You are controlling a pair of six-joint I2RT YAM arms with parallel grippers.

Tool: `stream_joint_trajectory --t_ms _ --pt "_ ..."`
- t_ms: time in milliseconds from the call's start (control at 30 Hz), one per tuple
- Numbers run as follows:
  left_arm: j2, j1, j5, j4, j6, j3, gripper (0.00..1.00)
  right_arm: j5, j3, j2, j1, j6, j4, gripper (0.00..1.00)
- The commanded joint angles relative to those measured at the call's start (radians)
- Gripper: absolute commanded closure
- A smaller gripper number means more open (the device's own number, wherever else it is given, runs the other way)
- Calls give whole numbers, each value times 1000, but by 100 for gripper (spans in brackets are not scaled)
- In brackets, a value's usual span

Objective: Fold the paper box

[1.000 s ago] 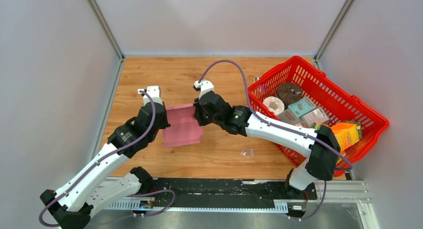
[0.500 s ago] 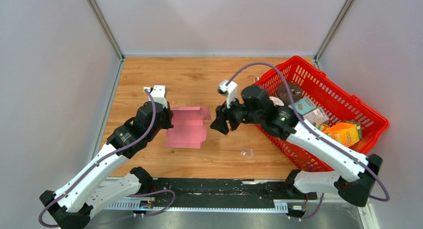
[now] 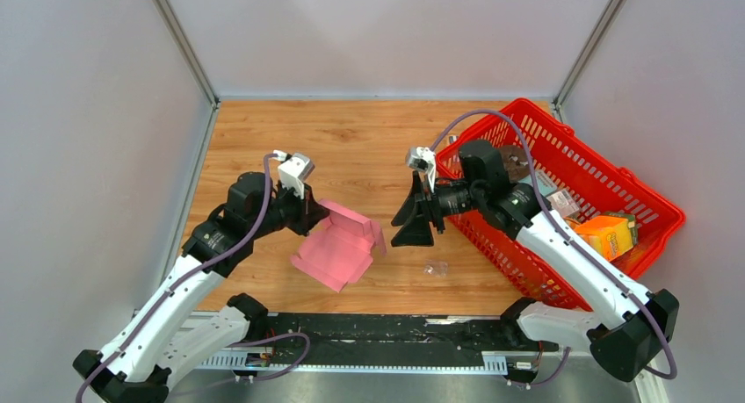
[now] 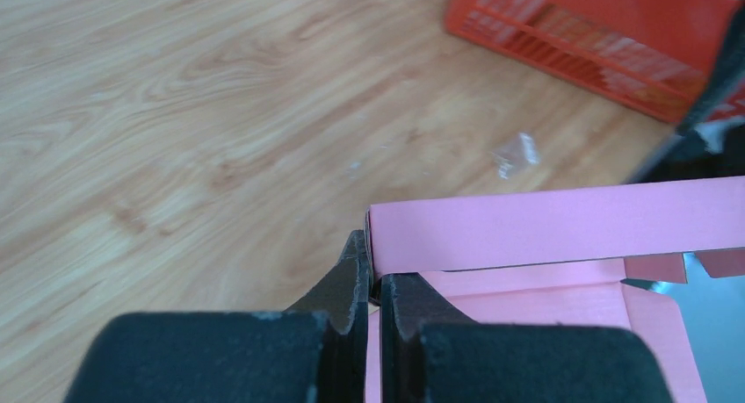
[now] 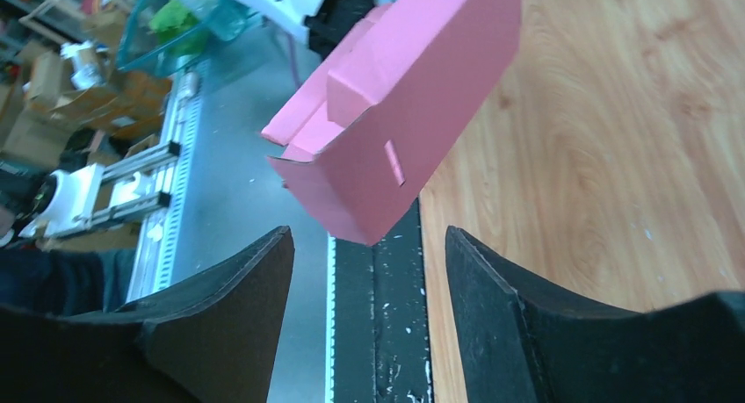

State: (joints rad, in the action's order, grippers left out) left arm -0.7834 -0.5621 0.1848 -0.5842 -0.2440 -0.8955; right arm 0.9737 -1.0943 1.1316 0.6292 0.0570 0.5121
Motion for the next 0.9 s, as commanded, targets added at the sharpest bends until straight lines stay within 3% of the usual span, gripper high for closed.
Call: stream_joint_trajectory --t_ms 0,133,533,700,867 --pt "12 18 321 81 34 -33 100 206 2 -16 -6 -54 -69 35" --pt "3 19 370 104 3 -33 100 227 7 -24 19 -54 -81 34" --pt "-36 21 357 109 -43 -46 100 63 17 -29 156 47 -237 32" --pt "-40 19 305 96 -75 -60 100 -105 16 -38 208 78 -259 32" --pt "-37 19 271 98 -100 -54 100 -281 27 -44 253 115 -300 40"
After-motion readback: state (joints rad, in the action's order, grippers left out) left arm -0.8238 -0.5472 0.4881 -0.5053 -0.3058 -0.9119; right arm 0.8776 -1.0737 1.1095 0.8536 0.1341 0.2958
